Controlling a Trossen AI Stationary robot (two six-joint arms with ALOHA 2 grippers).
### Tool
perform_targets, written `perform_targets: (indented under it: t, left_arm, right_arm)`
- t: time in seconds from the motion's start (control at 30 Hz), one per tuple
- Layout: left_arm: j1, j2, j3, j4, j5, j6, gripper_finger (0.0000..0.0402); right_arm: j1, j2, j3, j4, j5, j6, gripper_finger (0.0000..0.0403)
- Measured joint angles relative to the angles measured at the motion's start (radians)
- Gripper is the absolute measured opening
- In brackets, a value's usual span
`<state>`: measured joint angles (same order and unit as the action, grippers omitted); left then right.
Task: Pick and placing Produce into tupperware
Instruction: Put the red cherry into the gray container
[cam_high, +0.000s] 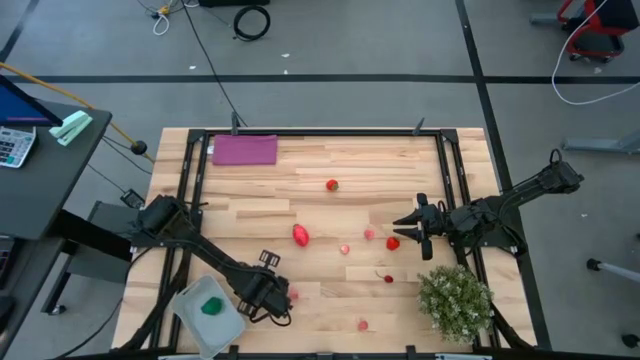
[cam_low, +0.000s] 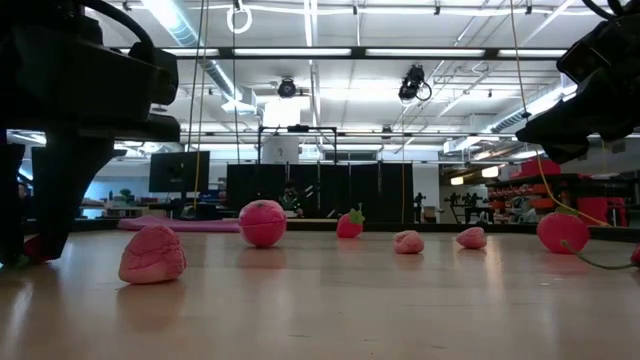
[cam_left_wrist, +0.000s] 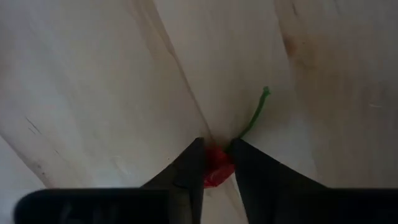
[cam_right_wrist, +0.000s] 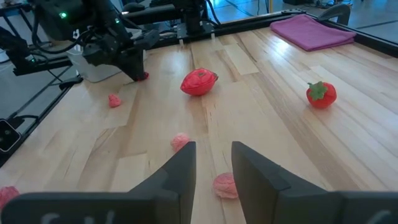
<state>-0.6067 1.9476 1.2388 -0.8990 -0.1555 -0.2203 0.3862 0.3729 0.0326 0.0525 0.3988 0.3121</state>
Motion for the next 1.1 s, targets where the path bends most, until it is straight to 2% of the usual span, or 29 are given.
perform_targets:
  t: [0.23,0.43,0.8,0.97,1.1]
  left_arm:
    - [-0.003,0.009,0.049,-0.025,-0.005,-0.004,0.0007]
    - [-0.014,0.008,0.118,-0.111,-0.062,0.007,0.0005]
    - [-0.014,0.006,0.177,-0.217,-0.1,0.006,0.0005]
    - [-0.016,0.006,0.222,-0.348,-0.114,-0.011,0.0004]
    - [-0.047,0.005,0.314,-0.498,-0.116,-0.039,0.0003]
  right_arm:
    - [0.0,0.0,0.0,0.0,0.0,0.0,0.011]
    - [0.0,0.0,0.0,0.0,0.0,0.0,0.0109]
    - [0.0,0.0,0.0,0.0,0.0,0.0,0.011]
    - [0.0,0.0,0.0,0.0,0.0,0.0,0.011]
    - [0.0,0.0,0.0,0.0,0.0,0.0,0.011]
